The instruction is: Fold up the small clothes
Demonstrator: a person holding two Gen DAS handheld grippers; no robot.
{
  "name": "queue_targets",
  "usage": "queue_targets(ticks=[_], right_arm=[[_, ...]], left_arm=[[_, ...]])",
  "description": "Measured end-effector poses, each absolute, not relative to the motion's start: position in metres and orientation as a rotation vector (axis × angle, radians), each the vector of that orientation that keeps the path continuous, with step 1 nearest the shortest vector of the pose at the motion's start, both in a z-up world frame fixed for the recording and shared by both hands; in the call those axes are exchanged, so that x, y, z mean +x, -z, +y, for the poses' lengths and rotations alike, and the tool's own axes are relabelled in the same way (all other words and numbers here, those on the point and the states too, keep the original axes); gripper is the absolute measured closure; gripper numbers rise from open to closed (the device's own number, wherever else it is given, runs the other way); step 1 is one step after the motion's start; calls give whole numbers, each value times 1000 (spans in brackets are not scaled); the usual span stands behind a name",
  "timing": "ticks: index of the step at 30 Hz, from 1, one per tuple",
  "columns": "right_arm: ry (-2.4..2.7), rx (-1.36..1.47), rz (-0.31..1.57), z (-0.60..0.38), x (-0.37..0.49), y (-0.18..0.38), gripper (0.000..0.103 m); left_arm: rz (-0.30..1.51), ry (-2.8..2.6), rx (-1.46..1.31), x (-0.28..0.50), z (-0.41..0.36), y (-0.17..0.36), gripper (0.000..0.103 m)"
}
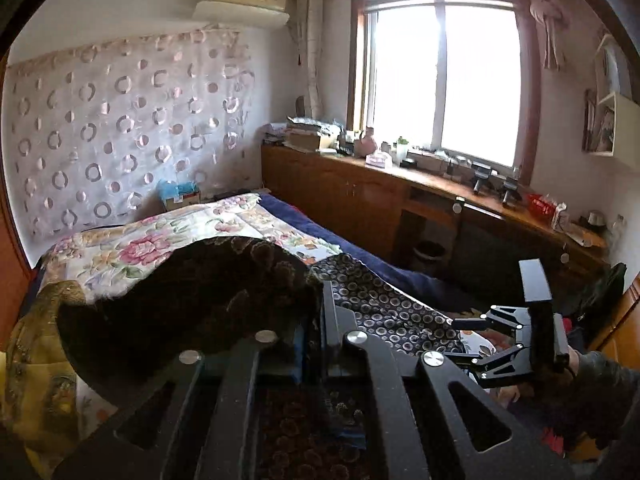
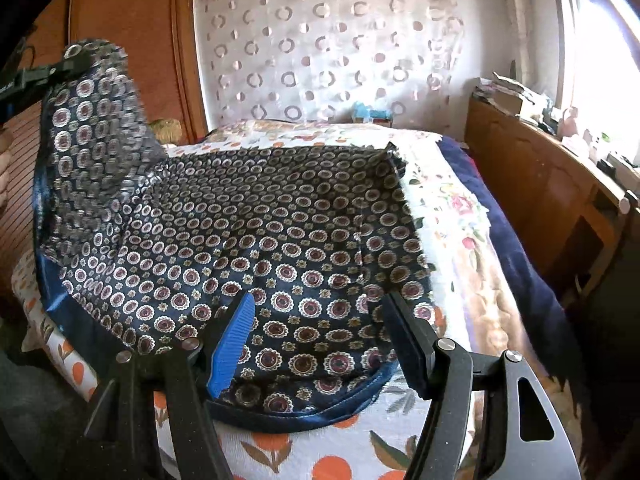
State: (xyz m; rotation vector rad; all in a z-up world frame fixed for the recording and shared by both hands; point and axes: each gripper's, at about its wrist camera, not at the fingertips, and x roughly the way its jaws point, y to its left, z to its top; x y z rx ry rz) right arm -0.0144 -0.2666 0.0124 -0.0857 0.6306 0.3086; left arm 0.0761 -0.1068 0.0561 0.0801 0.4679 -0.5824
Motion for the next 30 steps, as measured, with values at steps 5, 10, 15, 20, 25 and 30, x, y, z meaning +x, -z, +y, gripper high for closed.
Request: queue_targets(ticks=[5,10,15,20,25,30], right_arm=[[-318,-78,622,-268,-17,-12,35],[-338,-82,615,-261,-11,-13,35],[-369,-83,603,-246,3,-17,35],[-413,-124,620,-225,31,-18,35],[-451,-191,706,-205,65,-10,35],[-480,-260,788,-186,96,0,35]], left_arm=[[527,598,71,81,-112,-39,61],[541,550,100,77,-113,-23,56],[553,495,93,73,-98,-7,29],[570,436,65,64,-73,11,29],[596,395,49,58,-54,26,29],[614,373,13,59,-42,37,29]])
